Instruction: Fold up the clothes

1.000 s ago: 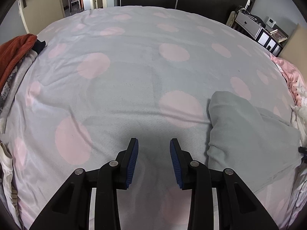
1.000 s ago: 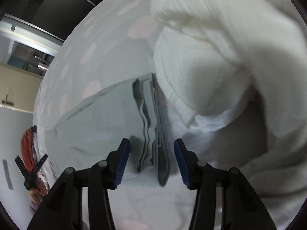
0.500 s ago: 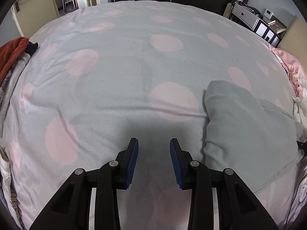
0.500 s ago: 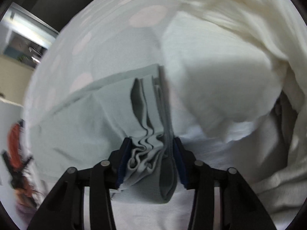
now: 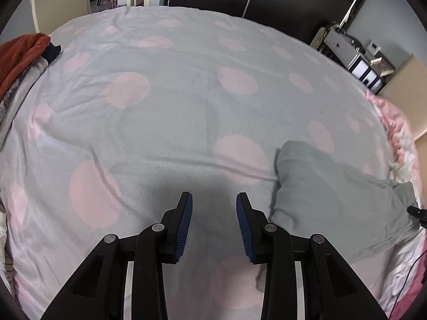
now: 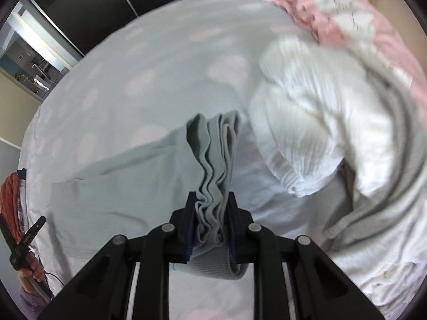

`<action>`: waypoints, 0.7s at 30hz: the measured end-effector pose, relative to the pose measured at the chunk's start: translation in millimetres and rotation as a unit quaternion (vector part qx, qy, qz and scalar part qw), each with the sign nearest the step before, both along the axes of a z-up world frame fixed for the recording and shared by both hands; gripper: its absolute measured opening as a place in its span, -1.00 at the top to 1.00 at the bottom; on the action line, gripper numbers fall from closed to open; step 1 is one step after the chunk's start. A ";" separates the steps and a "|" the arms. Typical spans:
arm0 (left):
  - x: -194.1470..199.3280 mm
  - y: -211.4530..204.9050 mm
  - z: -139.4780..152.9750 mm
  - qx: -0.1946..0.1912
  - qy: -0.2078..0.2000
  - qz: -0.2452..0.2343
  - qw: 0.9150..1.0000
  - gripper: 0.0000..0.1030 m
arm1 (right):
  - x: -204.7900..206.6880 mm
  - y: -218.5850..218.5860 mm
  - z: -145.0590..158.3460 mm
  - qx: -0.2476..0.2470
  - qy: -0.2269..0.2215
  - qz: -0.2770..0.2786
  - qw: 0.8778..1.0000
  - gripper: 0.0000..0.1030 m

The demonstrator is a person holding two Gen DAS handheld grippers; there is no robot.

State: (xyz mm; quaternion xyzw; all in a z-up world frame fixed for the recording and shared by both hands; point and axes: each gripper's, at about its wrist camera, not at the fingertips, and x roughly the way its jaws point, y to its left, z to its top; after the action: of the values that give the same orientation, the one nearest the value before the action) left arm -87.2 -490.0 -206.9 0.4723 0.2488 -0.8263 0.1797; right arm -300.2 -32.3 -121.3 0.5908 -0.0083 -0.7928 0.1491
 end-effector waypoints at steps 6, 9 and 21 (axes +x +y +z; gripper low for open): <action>6.5 1.0 9.1 0.020 0.021 -0.007 1.000 0.30 | 28.7 -83.2 54.8 0.009 0.040 0.038 0.998 0.64; 10.2 2.2 11.6 0.018 0.025 -0.013 0.999 0.30 | 43.1 -126.1 81.7 0.013 0.059 0.057 0.996 0.64; 31.8 -20.3 26.9 0.063 0.055 0.003 0.996 0.30 | 107.2 -274.9 55.3 0.049 0.078 0.120 0.989 0.64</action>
State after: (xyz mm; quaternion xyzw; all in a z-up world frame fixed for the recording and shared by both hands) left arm -55.4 -510.3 -179.9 0.4354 0.3119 -0.8332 0.1379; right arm -193.0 -307.2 -66.0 0.5306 0.1127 -0.8123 0.2142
